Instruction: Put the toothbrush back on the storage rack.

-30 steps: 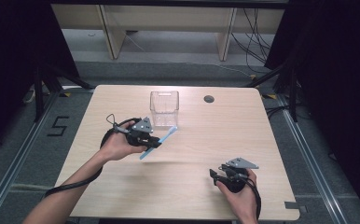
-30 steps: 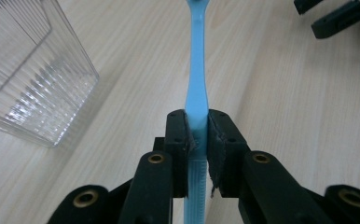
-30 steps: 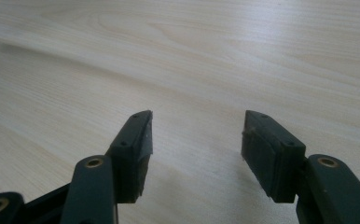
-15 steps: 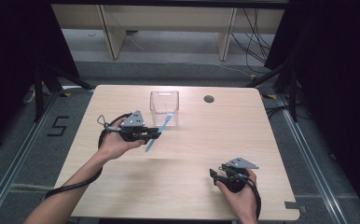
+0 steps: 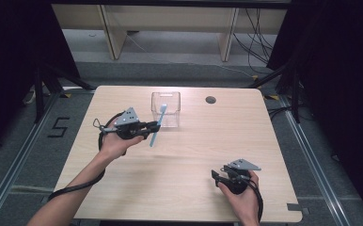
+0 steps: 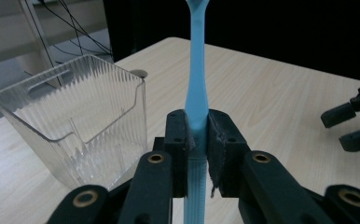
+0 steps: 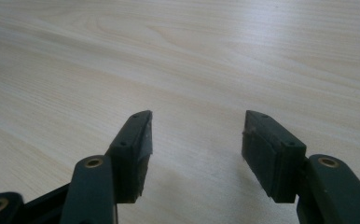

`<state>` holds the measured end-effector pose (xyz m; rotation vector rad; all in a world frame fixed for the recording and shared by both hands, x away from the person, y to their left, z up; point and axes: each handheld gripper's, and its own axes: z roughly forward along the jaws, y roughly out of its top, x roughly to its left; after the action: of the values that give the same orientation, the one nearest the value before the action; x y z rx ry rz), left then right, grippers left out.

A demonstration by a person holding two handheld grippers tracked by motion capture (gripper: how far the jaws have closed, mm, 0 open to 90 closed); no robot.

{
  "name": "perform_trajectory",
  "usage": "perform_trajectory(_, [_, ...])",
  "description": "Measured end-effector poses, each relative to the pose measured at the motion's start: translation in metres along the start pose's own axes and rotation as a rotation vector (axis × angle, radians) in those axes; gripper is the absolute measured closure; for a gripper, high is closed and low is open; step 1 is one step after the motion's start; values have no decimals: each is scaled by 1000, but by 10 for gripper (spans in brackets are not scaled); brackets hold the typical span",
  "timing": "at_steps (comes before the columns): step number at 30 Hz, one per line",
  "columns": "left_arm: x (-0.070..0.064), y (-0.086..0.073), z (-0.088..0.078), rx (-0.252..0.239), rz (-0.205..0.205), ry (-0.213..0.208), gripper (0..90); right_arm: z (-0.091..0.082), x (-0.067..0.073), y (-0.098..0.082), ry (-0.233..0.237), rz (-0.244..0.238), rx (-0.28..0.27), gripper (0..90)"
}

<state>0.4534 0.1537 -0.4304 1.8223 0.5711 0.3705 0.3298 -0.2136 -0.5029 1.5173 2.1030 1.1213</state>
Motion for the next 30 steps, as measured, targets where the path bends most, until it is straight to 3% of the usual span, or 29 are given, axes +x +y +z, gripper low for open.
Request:
perform_trajectory(3, [2,1,0,-33,-4,15,783,2,-3,1,0,-53,-18,436])
perform_trajectory(4, [3,1,0,-51,-8,25,783,2,-3,1,0,-53,-19,436])
perform_trajectory(5, [3,2,0,-61,-8,29,783,0,0,0,-2,-7,0,436])
perform_trajectory(6, [4,2,-1,-67,-14,31,783,-1,1,0,-3,5,3,435])
perform_trajectory(13, [9,5,1,-113,-25,38,783,1,-1,0,4,-10,-8,435])
perform_trajectory(17, [10,5,3,-124,-21,46,783,2,-4,0,8,-55,-19,433])
perform_trajectory(19, [11,6,3,-134,-19,53,783,0,-3,0,-18,-53,-21,432])
perform_trajectory(25, [15,9,3,-166,-23,65,783,1,-3,0,-17,-51,-21,431])
perform_trajectory(26, [16,10,2,-167,-15,68,783,1,-1,0,-6,-15,-8,430])
perform_trajectory(30, [19,12,2,-180,-15,74,783,-1,0,0,-11,-5,-2,428])
